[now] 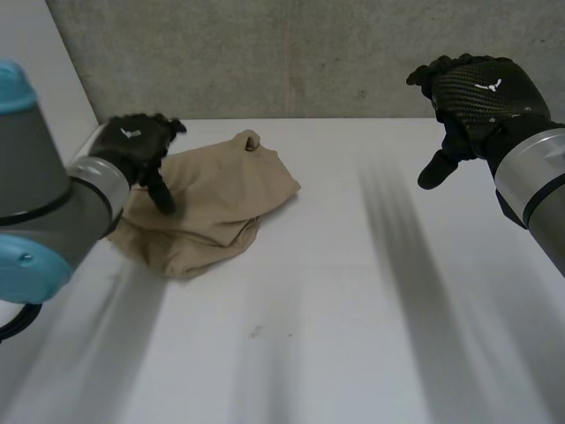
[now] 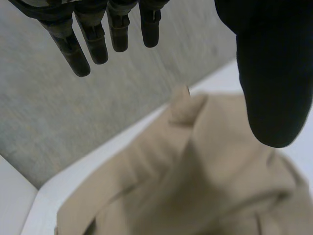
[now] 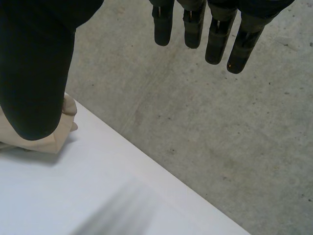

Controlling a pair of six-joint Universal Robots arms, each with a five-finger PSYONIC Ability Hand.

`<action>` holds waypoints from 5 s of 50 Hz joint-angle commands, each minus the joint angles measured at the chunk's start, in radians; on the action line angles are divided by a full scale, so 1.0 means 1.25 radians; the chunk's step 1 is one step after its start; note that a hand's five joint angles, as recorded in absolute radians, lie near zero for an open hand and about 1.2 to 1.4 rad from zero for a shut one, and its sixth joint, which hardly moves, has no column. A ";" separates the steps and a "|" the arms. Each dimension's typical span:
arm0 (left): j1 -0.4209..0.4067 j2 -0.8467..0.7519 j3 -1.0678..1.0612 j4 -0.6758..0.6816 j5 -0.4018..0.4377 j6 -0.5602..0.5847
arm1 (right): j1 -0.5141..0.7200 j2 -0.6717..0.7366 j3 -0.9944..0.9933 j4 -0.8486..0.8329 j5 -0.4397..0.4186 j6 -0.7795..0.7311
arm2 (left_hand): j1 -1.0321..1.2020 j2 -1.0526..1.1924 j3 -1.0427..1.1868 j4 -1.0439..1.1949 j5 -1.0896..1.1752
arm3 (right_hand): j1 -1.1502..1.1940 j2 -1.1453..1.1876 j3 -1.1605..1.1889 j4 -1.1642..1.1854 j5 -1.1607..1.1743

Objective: Fold the shorts.

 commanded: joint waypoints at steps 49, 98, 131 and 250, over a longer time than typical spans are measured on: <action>-0.471 -0.177 -0.139 0.547 0.064 0.255 | -0.086 -0.087 -0.021 -0.080 0.000 -0.058 | 0.880 0.875 0.864 0.870 0.857 | 0.008 -0.037 -0.031 -0.045 -0.054; -0.356 0.159 -0.362 0.036 -0.076 -0.257 | -0.029 0.001 0.020 -0.023 -0.032 -0.066 | 0.207 0.202 0.192 0.197 0.185 | 0.008 -0.037 -0.031 -0.045 -0.054; -0.021 0.245 -0.359 0.121 -0.110 -0.235 | 0.231 0.160 0.285 0.009 -0.351 -0.171 | 0.123 0.118 0.107 0.113 0.100 | 0.077 0.032 0.038 0.024 0.016; -0.161 0.124 0.152 0.371 -0.038 -0.040 | 0.233 -0.115 0.198 -0.164 0.043 0.229 | 0.963 0.958 0.948 0.953 0.941 | 0.985 0.940 0.946 0.932 0.924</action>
